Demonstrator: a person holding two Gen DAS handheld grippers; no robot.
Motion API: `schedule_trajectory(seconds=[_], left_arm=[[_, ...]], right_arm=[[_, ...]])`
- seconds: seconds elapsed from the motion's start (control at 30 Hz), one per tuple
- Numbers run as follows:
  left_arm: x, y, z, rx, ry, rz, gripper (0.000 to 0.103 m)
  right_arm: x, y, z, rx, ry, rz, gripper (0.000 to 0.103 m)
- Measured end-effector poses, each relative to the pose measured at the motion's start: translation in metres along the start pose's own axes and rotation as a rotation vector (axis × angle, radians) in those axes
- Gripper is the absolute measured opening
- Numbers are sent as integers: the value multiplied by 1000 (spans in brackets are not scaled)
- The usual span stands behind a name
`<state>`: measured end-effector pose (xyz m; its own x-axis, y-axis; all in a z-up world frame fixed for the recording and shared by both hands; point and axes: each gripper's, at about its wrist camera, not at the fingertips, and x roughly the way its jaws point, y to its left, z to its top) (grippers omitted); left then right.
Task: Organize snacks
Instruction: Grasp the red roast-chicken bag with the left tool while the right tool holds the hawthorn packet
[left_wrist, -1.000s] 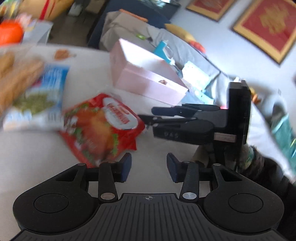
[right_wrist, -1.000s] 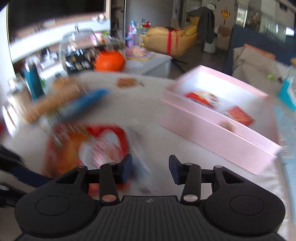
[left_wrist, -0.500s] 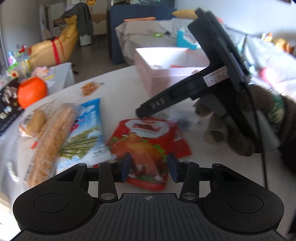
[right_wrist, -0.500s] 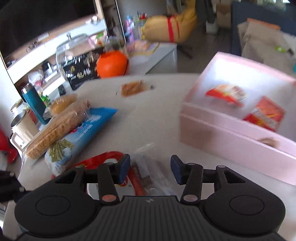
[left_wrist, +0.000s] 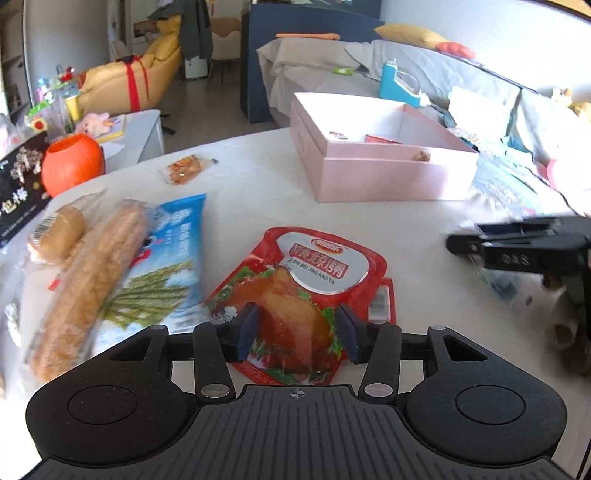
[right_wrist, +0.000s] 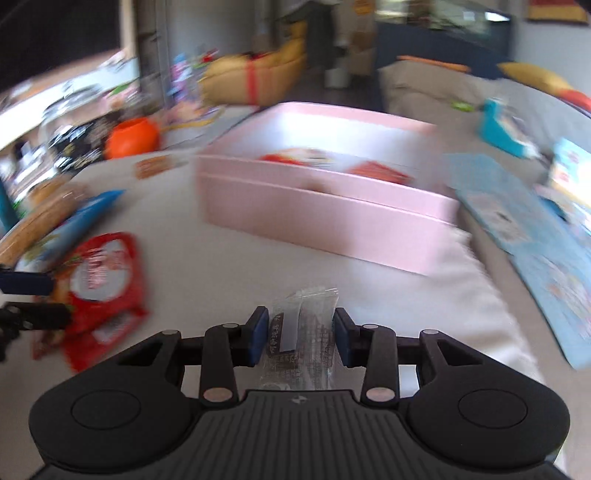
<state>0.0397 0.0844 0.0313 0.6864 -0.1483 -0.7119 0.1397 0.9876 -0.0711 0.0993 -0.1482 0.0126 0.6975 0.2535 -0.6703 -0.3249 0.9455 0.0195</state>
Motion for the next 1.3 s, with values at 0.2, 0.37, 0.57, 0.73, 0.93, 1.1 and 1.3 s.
schedule_trajectory(seconds=[0.2,0.37,0.57,0.73,0.93,1.1,1.3], left_arm=[[9,-14,10,-36,18,-142,58],[-3,-25,15,128,-18,-140,56],[11,-36,37,162,-6,-100,56],[31,-46,44,182,6,-59,56],[44,-58,33,318,-5,8,64],[47,-48,40,259,23,42,66],[51,-51,40,238,82,-79,83]], right_arm=[[-6,-20,-12,78,-46,17,53],[-3,-11,-15,42,-42,-11,66],[-6,-18,-15,69,-45,5,67],[-7,-17,-15,70,-45,5,68],[-7,-17,-16,75,-47,11,69],[-7,-18,-16,85,-48,23,70],[-7,-17,-16,84,-48,25,72]])
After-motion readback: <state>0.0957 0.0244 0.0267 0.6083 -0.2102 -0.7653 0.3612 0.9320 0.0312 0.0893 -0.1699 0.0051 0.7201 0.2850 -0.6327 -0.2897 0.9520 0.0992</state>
